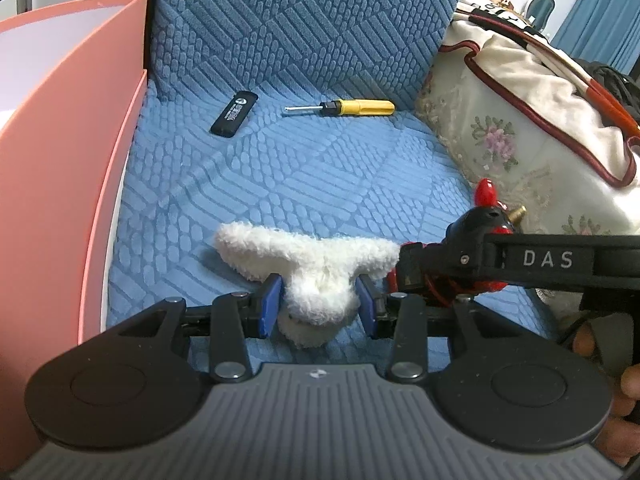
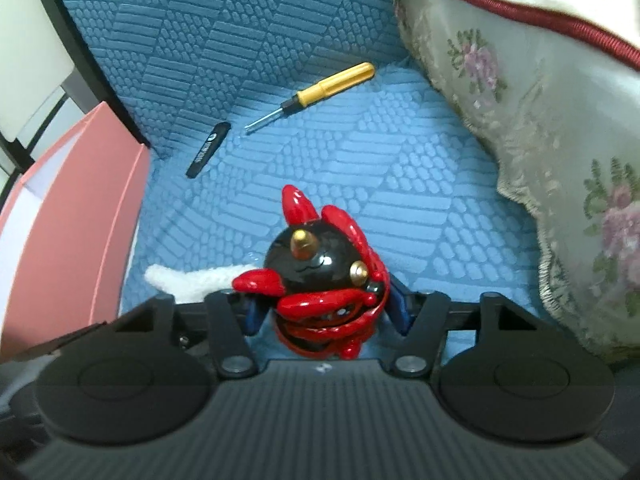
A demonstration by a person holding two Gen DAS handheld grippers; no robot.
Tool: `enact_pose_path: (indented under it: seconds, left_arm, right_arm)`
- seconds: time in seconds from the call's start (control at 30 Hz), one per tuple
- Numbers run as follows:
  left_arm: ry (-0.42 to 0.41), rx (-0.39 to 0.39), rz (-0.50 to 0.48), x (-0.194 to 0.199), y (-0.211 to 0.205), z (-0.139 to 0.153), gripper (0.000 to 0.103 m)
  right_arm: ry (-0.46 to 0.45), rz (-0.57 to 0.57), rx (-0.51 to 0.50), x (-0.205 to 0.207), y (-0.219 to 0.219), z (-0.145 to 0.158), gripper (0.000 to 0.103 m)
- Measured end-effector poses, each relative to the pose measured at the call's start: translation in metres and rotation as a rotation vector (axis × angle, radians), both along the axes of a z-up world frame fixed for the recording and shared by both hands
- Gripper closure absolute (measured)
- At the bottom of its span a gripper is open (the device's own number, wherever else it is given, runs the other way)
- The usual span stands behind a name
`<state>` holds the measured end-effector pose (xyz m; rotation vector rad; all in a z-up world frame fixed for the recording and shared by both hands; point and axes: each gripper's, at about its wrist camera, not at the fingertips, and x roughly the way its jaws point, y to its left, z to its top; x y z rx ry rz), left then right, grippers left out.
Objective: Organize rigid objects
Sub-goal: 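Lift the hair tie with the left gripper while the right gripper lifts the figurine toward the pink box, then lower both items into the pink box and open both grippers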
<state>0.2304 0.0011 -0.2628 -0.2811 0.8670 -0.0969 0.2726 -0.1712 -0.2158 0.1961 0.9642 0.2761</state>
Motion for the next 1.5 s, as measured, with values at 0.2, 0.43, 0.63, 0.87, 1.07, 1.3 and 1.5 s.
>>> enact_pose_path:
  seconds: [0.2, 0.43, 0.63, 0.87, 1.07, 1.3, 1.5]
  left_arm:
    - [-0.022, 0.006, -0.007, 0.001, 0.001, 0.006, 0.066]
    - [-0.040, -0.041, 0.010, -0.003, 0.012, 0.021, 0.067]
    - [-0.055, -0.082, 0.026, -0.012, 0.019, 0.041, 0.067]
    - [-0.049, -0.085, 0.036, -0.029, 0.032, 0.067, 0.067]
    - [-0.079, -0.090, 0.055, -0.038, 0.048, 0.098, 0.067]
    - [-0.113, -0.109, 0.105, -0.040, 0.090, 0.142, 0.067]
    - [-0.147, -0.092, 0.141, -0.041, 0.129, 0.180, 0.067]
  right_arm:
    - [-0.013, -0.016, -0.040, -0.002, -0.003, 0.003, 0.042]
    - [-0.038, -0.032, -0.049, -0.011, -0.005, 0.017, 0.042]
    - [-0.047, -0.002, -0.068, -0.027, -0.001, 0.029, 0.042]
    - [-0.046, 0.011, -0.078, -0.039, 0.011, 0.046, 0.042]
    - [-0.069, 0.030, -0.061, -0.043, 0.024, 0.075, 0.042]
    - [-0.125, 0.061, -0.043, -0.045, 0.048, 0.122, 0.042]
    - [-0.182, 0.103, -0.019, -0.046, 0.082, 0.159, 0.042]
